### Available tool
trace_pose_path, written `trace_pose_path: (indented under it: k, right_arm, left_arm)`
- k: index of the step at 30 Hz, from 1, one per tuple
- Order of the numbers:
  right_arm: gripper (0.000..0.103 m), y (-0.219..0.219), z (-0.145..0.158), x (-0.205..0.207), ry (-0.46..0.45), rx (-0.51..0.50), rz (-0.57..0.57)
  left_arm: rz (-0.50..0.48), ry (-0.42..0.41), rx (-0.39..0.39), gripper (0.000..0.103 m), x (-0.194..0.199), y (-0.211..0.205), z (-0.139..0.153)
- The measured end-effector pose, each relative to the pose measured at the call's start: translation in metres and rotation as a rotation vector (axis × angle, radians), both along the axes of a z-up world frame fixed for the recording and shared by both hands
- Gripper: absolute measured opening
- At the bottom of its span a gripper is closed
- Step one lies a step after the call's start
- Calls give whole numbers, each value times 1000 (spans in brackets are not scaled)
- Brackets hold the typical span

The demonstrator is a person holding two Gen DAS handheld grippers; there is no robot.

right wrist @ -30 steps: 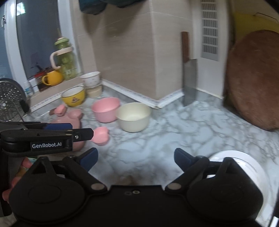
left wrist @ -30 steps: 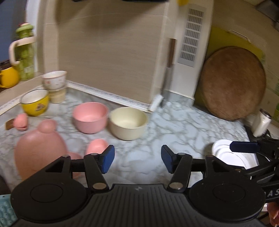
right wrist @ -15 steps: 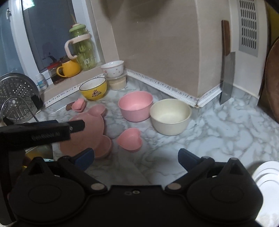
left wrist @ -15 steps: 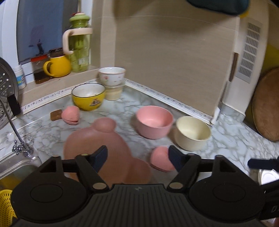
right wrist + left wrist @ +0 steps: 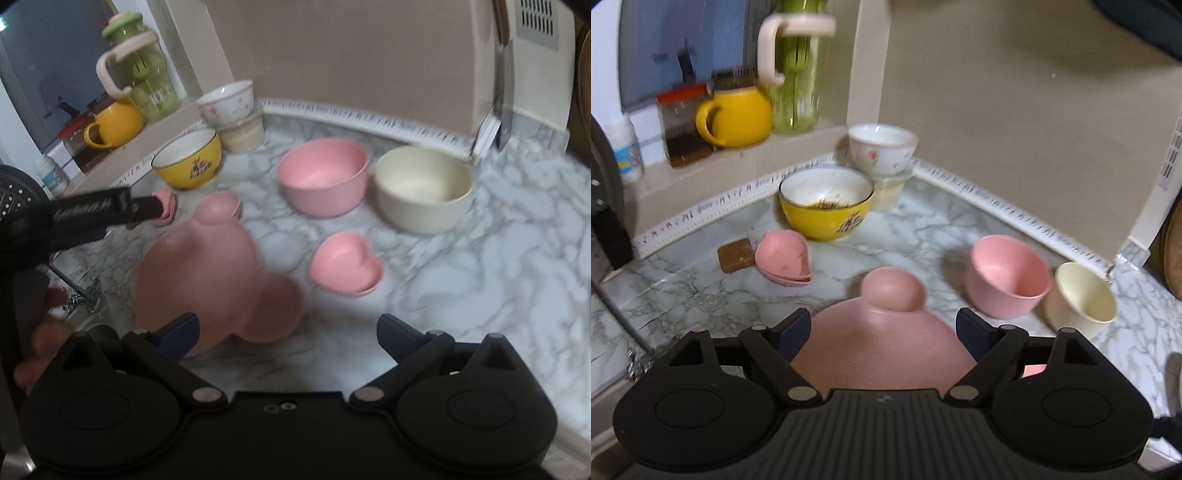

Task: Organize plates and bowls
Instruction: 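Reach both grippers to the pink bear-shaped plate and close on its rim, then carry the pink bear plate with both grippers toward the white plates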

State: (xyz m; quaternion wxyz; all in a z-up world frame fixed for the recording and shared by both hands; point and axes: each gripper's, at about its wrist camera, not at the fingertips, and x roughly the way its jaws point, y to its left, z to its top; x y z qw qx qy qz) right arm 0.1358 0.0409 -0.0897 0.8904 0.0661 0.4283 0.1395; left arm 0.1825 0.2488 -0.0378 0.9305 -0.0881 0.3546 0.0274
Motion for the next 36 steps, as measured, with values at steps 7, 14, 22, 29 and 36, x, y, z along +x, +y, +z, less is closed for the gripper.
trace_pose_path:
  k: [7,14,22,29,36]
  right_arm:
    - [98,25,-18,12,61,-1,-12]
    - [85,27,-31,27,155,56,-97]
    - [70,34,-38,35,213,101,-128]
    - [44,40,-48,42,278,130,-109]
    - [15,41,-47,43,279,152,-111]
  left_arm:
    - [2,88,29,86,44,38,-39]
    - [-18,142,71,85,69,48,-60]
    - [-119,207,102,63,88,39,-70]
    - [-159,239,38,40,99,44,-77]
    - [-205,241,21,29,99,44,-76]
